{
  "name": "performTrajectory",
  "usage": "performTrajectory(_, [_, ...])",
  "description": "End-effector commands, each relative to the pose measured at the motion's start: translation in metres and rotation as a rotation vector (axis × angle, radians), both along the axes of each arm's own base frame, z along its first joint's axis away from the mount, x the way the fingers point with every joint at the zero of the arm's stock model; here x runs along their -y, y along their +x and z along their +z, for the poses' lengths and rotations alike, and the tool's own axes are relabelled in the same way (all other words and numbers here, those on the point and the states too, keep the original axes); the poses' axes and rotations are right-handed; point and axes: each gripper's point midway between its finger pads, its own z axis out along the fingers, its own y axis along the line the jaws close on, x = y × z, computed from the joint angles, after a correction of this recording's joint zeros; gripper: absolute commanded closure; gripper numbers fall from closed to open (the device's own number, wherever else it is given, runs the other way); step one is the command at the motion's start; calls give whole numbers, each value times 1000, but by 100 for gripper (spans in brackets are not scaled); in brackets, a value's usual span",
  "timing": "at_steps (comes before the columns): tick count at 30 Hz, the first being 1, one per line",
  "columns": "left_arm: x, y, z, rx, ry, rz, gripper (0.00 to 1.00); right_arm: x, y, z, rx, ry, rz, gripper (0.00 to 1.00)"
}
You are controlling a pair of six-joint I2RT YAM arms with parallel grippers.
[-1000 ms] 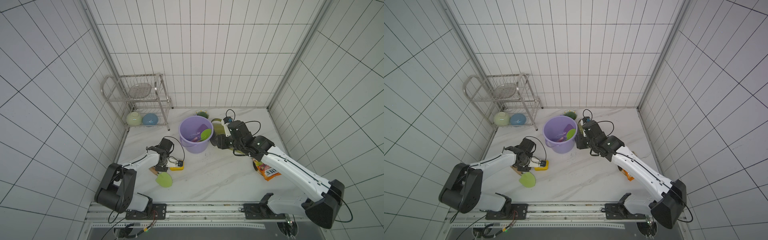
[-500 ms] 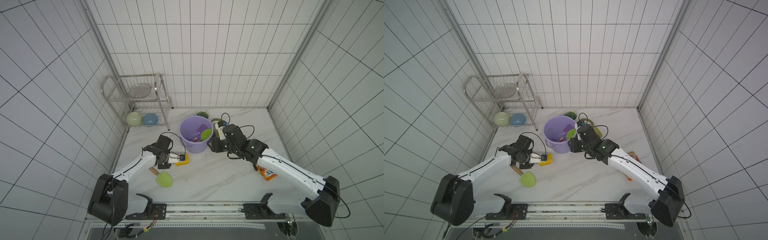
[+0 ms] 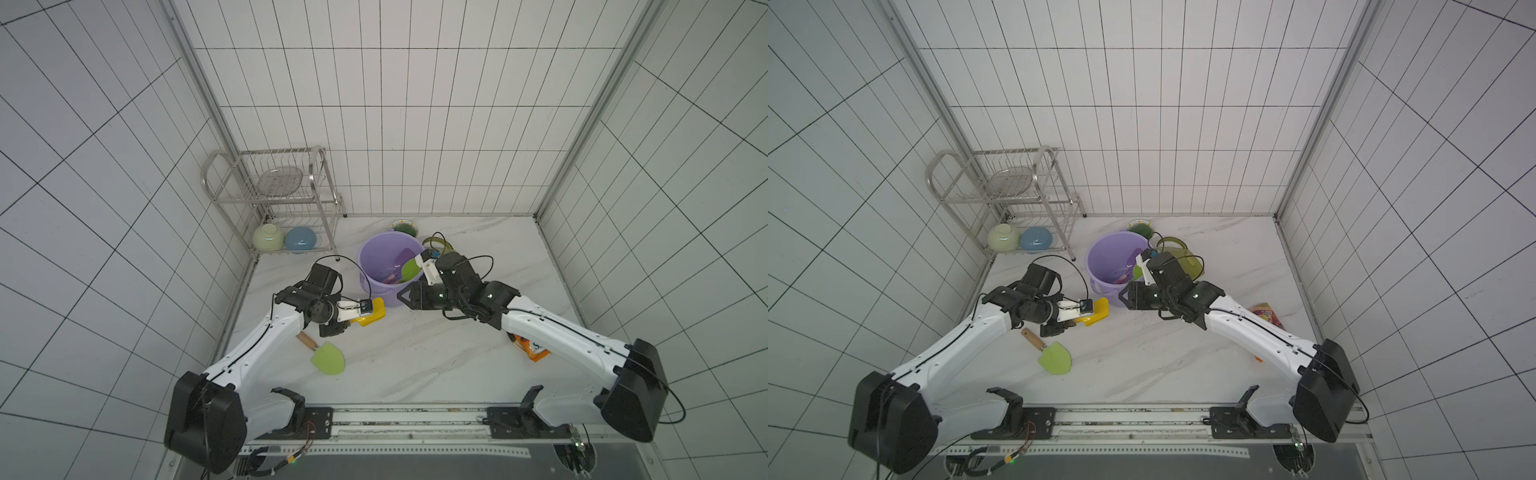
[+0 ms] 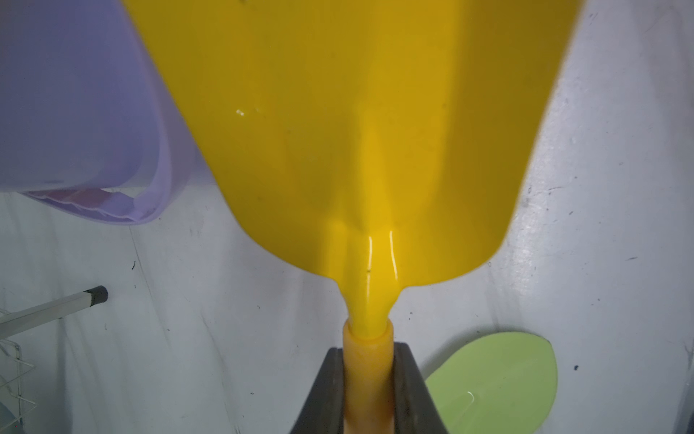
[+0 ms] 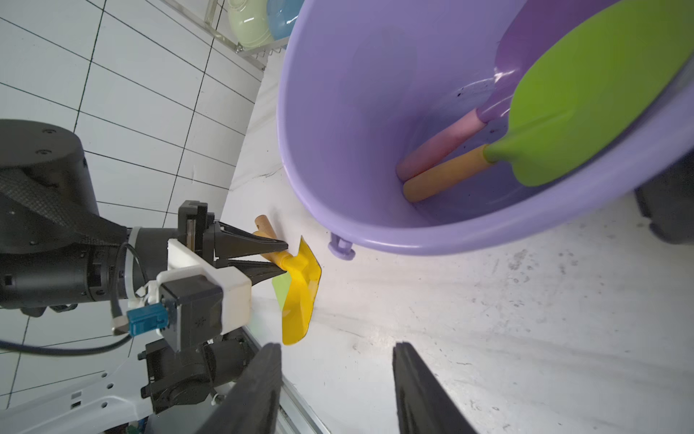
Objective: Organize the gardening tools
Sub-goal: Pick up the gardening tool from the center of the board.
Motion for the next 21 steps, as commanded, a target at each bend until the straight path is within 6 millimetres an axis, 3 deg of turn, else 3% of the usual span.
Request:
performTrajectory(1, [12,-5,21,-18,-90,-1,82,-16,-11,-1,-24,35,49,46])
performTrajectory(10, [16,-6,28,-21,-113,-8,82,-38,-13,-13,-40,14,73,50])
performTrajectory(21, [15,-5,27,-17,-108,-10,82,-61,-19,-20,-64,8,120,72])
